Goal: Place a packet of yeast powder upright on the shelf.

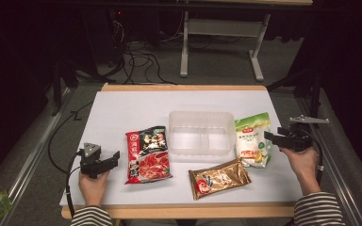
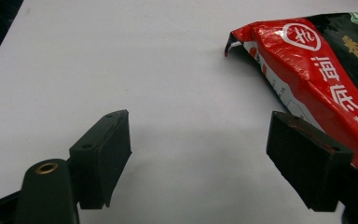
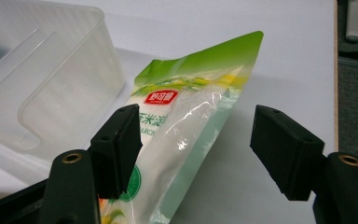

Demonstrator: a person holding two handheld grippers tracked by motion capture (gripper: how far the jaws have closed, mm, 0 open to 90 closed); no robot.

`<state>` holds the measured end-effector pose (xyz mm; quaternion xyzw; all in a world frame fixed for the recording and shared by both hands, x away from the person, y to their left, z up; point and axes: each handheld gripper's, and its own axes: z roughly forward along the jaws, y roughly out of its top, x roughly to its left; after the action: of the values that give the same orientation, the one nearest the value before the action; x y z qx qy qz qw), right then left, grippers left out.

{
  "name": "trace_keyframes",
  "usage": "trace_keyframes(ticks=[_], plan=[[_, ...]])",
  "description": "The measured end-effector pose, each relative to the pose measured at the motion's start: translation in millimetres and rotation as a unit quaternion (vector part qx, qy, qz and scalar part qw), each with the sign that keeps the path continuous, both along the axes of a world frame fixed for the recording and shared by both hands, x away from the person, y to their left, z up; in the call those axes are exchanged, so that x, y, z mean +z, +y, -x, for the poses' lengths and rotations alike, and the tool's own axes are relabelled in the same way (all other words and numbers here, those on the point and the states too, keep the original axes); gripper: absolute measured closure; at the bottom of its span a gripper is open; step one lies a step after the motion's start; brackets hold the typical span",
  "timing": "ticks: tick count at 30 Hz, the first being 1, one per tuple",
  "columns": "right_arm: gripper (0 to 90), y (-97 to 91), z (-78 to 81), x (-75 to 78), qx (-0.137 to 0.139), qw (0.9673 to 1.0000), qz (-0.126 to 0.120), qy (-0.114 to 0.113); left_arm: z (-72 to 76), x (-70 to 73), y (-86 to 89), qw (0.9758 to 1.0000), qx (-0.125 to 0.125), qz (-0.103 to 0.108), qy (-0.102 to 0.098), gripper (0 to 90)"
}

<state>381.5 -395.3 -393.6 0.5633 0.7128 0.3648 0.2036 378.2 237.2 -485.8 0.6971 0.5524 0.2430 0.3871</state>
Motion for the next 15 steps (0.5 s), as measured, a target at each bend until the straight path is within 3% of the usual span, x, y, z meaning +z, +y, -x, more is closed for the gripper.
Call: trace_keyframes(ticks=[15], plan=[[31.0,8.1,-31.6,-9.3,0.004,0.9987,0.006,0.051,0.3,0.0,-0.3,1.0000,-0.001,-0.001,-0.002,22.0]])
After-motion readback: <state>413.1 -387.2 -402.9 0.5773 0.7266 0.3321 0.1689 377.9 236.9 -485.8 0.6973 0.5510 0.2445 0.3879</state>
